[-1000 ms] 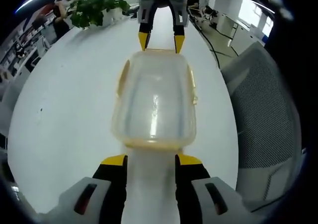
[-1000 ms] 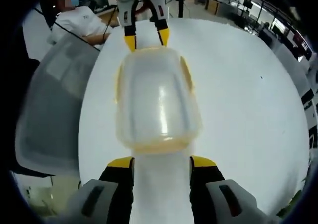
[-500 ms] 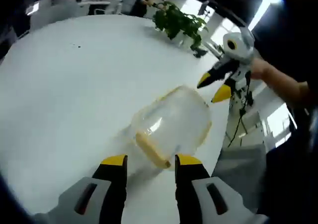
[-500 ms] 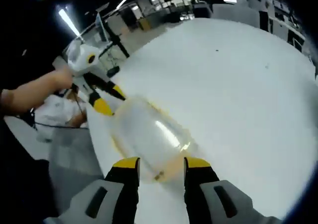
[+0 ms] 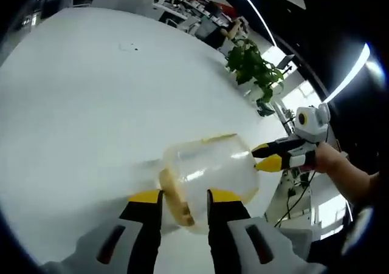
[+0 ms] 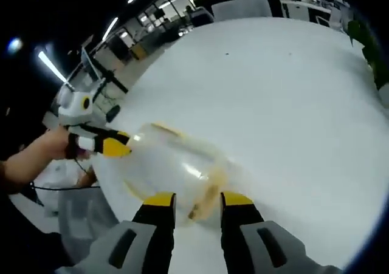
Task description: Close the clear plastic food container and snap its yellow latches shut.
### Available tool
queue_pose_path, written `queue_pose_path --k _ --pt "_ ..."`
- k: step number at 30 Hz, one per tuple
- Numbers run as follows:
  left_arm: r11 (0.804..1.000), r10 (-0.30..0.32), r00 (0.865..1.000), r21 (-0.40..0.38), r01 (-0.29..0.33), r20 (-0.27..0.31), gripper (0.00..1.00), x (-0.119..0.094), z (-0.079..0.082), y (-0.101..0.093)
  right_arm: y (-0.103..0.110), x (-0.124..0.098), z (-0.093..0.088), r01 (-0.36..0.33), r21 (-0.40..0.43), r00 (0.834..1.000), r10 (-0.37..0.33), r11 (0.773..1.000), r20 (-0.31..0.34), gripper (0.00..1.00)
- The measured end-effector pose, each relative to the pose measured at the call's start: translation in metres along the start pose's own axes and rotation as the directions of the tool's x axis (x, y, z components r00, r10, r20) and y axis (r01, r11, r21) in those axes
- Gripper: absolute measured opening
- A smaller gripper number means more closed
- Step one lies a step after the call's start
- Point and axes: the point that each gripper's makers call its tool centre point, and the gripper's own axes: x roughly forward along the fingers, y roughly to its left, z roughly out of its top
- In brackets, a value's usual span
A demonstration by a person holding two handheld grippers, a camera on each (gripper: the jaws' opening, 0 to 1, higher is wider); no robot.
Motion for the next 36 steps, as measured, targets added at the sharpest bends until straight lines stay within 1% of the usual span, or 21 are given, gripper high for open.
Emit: queue_pose_path --k 2,3,4,7,11,12,13,14,15,16,17,18,19,22,24,27,31,33,34,35,36 --pt "1.0 0.002 1.0 0.003 -0.002 -0.001 0.28 0.002 0.0 -0.001 -0.004 0.002 -0.002 0.027 0.003 1.0 -0.027 1.0 -0.006 0.25" --pt "1.0 0.003 1.0 0.0 -0.003 -0.003 0.28 0.002 0.0 -0.002 -0.004 0.003 -0.002 0.02 0.007 1.0 -0.02 1.0 -0.008 0.26" --pt "1.0 0.008 1.0 0.003 -0.008 -0.004 0.28 0.002 0.0 -0.001 -0.003 0.004 -0.002 0.022 0.048 1.0 -0.022 0.999 -0.004 0.26" --pt "1.0 0.007 1.0 -0.009 -0.007 -0.006 0.27 0.002 0.0 0.0 -0.001 0.004 -0.002 0.027 0.016 1.0 -0.027 1.0 -0.003 0.25" --pt "1.0 0.004 1.0 0.002 -0.004 0.005 0.26 0.002 -0.001 -0.001 0.001 0.004 -0.004 0.03 0.01 0.999 -0.03 0.999 -0.015 0.22" --pt "1.0 -0.001 1.0 -0.007 0.001 0.002 0.25 0.001 -0.001 -0.001 0.003 0.003 -0.009 0.01 0.013 0.998 -0.01 1.0 -0.054 0.22" --pt "1.0 -0.004 1.0 0.002 0.004 -0.003 0.25 0.001 -0.001 -0.002 0.002 0.004 -0.006 0.013 0.015 0.999 -0.012 1.0 -0.043 0.22" --pt "1.0 -0.004 1.0 -0.005 0.004 -0.002 0.24 0.001 -0.001 -0.002 0.004 0.004 -0.005 -0.003 0.02 0.999 0.004 1.0 -0.044 0.2" --pt "0.999 0.001 1.0 -0.045 -0.002 -0.004 0.24 0.002 -0.001 -0.002 0.003 0.003 -0.006 0.002 0.007 0.999 -0.002 1.0 -0.051 0.2" --pt "1.0 0.001 1.0 -0.023 -0.001 -0.009 0.23 0.002 -0.001 -0.002 0.005 0.003 -0.006 0.007 0.006 0.998 -0.006 1.0 -0.057 0.2" --pt "1.0 0.004 1.0 -0.017 -0.004 -0.014 0.23 0.001 -0.001 -0.002 0.005 0.003 -0.007 0.011 -0.02 0.997 -0.013 1.0 -0.071 0.2" --pt "0.996 -0.041 0.999 -0.084 0.038 -0.035 0.22 0.002 -0.005 -0.012 0.006 0.003 -0.008 0.0 -0.064 0.996 -0.005 0.998 -0.088 0.2" --pt "0.997 -0.018 1.0 -0.07 0.017 -0.012 0.21 0.002 -0.002 -0.003 0.006 0.004 -0.008 0.009 -0.026 0.996 -0.011 1.0 -0.084 0.2" --pt "0.999 -0.01 1.0 -0.042 0.01 0.004 0.22 0.001 -0.002 -0.005 0.005 0.003 -0.008 0.002 -0.026 0.997 -0.004 1.0 -0.078 0.21" --pt "0.999 -0.012 0.999 -0.035 0.014 0.032 0.23 0.001 -0.001 -0.004 0.005 0.002 -0.008 -0.009 -0.024 0.999 0.008 1.0 -0.05 0.21" --pt "0.999 -0.009 1.0 -0.048 0.01 0.024 0.24 0.001 -0.003 -0.004 0.005 0.002 -0.008 -0.024 -0.015 0.999 0.023 1.0 -0.036 0.21" --pt "0.999 0.023 0.999 -0.038 -0.022 0.029 0.25 0.001 -0.006 -0.005 0.005 0.002 -0.008 -0.025 -0.014 0.999 0.025 1.0 -0.043 0.22" --pt "0.999 0.028 0.999 -0.038 -0.026 0.033 0.27 0.001 -0.006 -0.004 0.006 0.002 -0.011 -0.053 -0.026 0.996 0.051 0.998 -0.073 0.22" --pt "0.999 0.035 0.999 -0.018 -0.035 0.038 0.27 -0.001 -0.006 -0.004 0.005 0.001 -0.012 -0.065 -0.032 0.994 0.062 0.997 -0.086 0.22" --pt "0.995 0.077 0.993 0.052 -0.082 0.089 0.25 -0.006 0.004 0.0 0.004 0.0 -0.01 -0.072 -0.051 0.994 0.067 0.996 -0.087 0.2" --pt "0.992 0.1 0.986 0.069 -0.11 0.134 0.25 -0.01 0.012 0.001 0.0 -0.002 -0.006 -0.065 -0.088 0.995 0.058 0.994 -0.075 0.17"
